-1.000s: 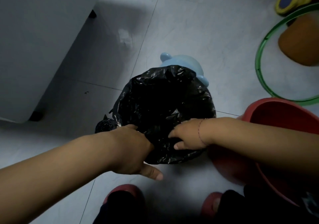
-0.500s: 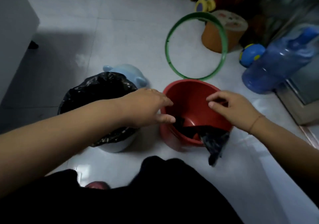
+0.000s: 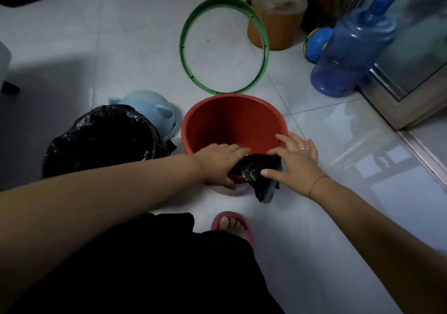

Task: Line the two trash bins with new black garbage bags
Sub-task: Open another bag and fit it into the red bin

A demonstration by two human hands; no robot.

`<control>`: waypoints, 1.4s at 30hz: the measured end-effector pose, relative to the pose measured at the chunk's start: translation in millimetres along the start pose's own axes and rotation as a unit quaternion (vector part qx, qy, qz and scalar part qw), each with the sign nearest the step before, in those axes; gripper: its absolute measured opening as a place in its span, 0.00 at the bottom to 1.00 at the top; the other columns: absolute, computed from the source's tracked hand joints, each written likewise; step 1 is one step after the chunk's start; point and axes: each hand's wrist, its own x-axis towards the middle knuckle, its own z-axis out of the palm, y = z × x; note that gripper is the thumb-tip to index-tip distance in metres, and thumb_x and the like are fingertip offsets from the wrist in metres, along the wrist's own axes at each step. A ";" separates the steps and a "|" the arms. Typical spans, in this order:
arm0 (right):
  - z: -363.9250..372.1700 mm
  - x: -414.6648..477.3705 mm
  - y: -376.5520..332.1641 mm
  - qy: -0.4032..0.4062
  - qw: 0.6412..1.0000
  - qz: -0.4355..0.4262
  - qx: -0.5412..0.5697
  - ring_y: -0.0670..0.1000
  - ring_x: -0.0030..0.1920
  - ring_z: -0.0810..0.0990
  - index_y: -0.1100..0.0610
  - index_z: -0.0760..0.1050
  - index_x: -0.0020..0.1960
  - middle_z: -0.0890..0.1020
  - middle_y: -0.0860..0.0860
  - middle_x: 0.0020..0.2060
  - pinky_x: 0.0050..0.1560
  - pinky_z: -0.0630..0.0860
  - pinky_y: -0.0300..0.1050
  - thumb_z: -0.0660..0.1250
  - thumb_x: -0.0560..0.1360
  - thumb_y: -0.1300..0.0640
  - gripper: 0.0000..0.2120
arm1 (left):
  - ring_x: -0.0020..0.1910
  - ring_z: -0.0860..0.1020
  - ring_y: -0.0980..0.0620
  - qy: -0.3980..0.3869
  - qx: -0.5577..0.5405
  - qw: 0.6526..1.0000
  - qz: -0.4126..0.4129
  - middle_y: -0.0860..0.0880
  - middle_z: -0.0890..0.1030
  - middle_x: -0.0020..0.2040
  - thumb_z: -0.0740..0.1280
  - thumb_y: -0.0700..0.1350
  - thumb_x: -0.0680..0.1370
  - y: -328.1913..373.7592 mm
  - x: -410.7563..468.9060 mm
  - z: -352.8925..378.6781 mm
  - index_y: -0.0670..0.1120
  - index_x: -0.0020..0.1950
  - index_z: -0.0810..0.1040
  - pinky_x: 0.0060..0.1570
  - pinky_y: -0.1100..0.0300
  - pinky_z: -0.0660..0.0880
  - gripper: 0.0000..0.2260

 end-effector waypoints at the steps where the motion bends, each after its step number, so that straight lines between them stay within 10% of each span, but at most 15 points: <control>1: 0.0 0.5 1.3 0.006 1.000 -0.001 0.017 0.50 0.76 0.46 0.45 0.75 0.60 0.59 0.46 0.75 0.74 0.35 0.56 0.66 0.70 0.37 0.22 | 0.66 0.69 0.45 0.008 0.000 1.000 0.009 0.46 0.65 0.72 0.72 0.56 0.70 1.0 1.9 5.6 0.46 0.77 0.52 0.64 0.51 0.67 0.43; 8: -0.6 -0.1 -0.9 0.017 0.998 0.002 0.061 0.49 0.76 0.47 0.46 0.78 0.55 0.61 0.46 0.74 0.74 0.40 0.52 0.63 0.76 0.45 0.10 | 0.61 0.74 0.46 0.088 -0.016 0.994 0.062 0.46 0.73 0.65 0.64 0.51 0.75 12.4 5.2 7.1 0.47 0.73 0.64 0.58 0.51 0.71 0.27; 14: -21.3 2.6 -0.2 0.011 0.988 0.007 0.156 0.50 0.74 0.59 0.53 0.79 0.58 0.71 0.48 0.69 0.75 0.50 0.51 0.56 0.81 0.54 0.14 | 0.50 0.81 0.47 0.306 -0.175 0.935 0.033 0.48 0.85 0.49 0.63 0.38 0.70 18.9 2.8 -30.0 0.46 0.53 0.83 0.48 0.56 0.76 0.15; 20: -86.4 3.4 -22.9 -0.058 0.828 -0.073 0.553 0.45 0.65 0.75 0.52 0.69 0.69 0.79 0.49 0.63 0.65 0.70 0.37 0.61 0.78 0.51 0.20 | 0.36 0.79 0.50 0.342 -0.508 0.773 -0.166 0.46 0.82 0.35 0.66 0.31 0.72 -4.7 -10.3 -95.1 0.43 0.38 0.81 0.42 0.57 0.77 0.09; 23: -114.2 8.8 -38.4 -0.070 0.834 -0.135 0.530 0.47 0.68 0.72 0.49 0.57 0.74 0.74 0.53 0.67 0.67 0.68 0.39 0.67 0.72 0.69 0.37 | 0.32 0.79 0.45 0.337 -0.620 0.688 -0.167 0.43 0.82 0.31 0.63 0.28 0.72 -10.0 -28.2 -118.9 0.42 0.38 0.82 0.37 0.55 0.79 0.13; 28: -142.3 23.4 -82.6 0.101 0.895 -0.149 0.408 0.46 0.59 0.77 0.52 0.74 0.62 0.79 0.52 0.59 0.64 0.71 0.40 0.69 0.71 0.70 0.23 | 0.33 0.79 0.46 0.325 -0.645 0.676 -0.145 0.38 0.83 0.36 0.63 0.28 0.74 -8.1 -48.5 -131.4 0.37 0.40 0.81 0.39 0.56 0.76 0.09; 32: -159.4 35.5 -110.6 0.205 0.797 -0.047 0.566 0.41 0.34 0.79 0.56 0.77 0.35 0.79 0.52 0.33 0.42 0.75 0.34 0.61 0.76 0.69 0.16 | 0.32 0.77 0.49 0.302 -0.656 0.675 -0.152 0.43 0.81 0.33 0.71 0.39 0.74 -4.6 -51.2 -127.6 0.36 0.40 0.80 0.39 0.57 0.75 0.06; 38: -188.9 65.6 -118.0 0.198 0.683 0.055 0.701 0.51 0.42 0.84 0.60 0.78 0.47 0.85 0.53 0.40 0.49 0.80 0.47 0.64 0.78 0.59 0.06 | 0.28 0.77 0.55 0.247 -0.640 0.715 -0.136 0.51 0.80 0.28 0.73 0.38 0.72 3.9 -44.9 -106.3 0.44 0.32 0.79 0.34 0.64 0.74 0.08; 42: -229.8 81.2 -114.4 0.167 0.600 0.137 0.770 0.58 0.54 0.81 0.61 0.76 0.61 0.81 0.57 0.57 0.53 0.77 0.58 0.63 0.78 0.53 0.15 | 0.43 0.84 0.48 0.244 -0.612 0.731 -0.176 0.46 0.86 0.42 0.78 0.42 0.67 3.4 -39.5 -91.9 0.46 0.43 0.84 0.51 0.53 0.79 0.07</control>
